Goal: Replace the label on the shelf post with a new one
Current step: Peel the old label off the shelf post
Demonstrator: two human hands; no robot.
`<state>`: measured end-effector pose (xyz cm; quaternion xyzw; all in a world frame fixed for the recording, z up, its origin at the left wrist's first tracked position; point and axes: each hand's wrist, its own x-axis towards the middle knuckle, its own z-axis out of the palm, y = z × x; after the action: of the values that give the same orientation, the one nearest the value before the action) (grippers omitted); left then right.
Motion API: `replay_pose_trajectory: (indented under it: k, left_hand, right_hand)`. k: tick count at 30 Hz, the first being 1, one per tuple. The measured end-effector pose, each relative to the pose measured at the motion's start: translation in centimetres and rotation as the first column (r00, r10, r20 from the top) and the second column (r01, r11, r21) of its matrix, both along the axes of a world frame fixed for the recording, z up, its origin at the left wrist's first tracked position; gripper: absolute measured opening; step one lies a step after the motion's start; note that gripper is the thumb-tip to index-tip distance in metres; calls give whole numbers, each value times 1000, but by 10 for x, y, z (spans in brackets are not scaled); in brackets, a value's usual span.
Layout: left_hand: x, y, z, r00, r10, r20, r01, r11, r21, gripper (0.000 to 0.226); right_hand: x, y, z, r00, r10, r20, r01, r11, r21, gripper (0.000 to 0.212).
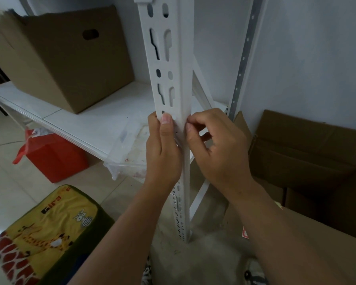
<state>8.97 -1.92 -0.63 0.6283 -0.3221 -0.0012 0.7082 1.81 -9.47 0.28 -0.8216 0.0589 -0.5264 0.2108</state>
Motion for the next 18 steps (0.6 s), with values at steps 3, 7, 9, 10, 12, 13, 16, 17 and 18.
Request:
replay_pose_trajectory:
  k: [3,7,9,10,12,13,16,17,18]
  left_hand:
    - [-2,-1,1,1000,14,-3,-14,1000,-9,34]
    - [-1,-1,0,1000,26,4,-25,1000,-8,30]
    - [1,-1,-1,1000,22,15,-22,1000,-7,27]
    - [1,-2,-1,1000,24,16,-24,1000,-6,27]
    - [1,-2,-1,999,33,18,-33,999,-4,26]
    - [2,-2,-1,999,33,18,-33,999,-2,26]
    - [0,0,0,999,37,12,-37,999,10,28]
    - [-3,1,2,999,45,9,-45,999,15,30]
    - [-6,1,4,998,55,6,-56,998,23,32]
  right_hand:
    - [1,1,1,999,-7,-32,7,1000,-17,18]
    - [3,1,4,994,5,-111,1,998,56,14]
    - [3,4,5,988,46,-145,-33,995,94,12]
    - [2,7,4,983,76,-166,-60,993,102,10]
    - [-2,14,0,968,136,-210,-118,988,96,7]
    - [-4,17,-2,963,159,-215,-142,985,95,7]
    - [-8,11,-1,970,191,-152,-160,967,197,8]
    - [-9,7,0,971,202,-126,-165,952,259,8]
    - [-10,4,2,970,220,-102,-176,929,326,7]
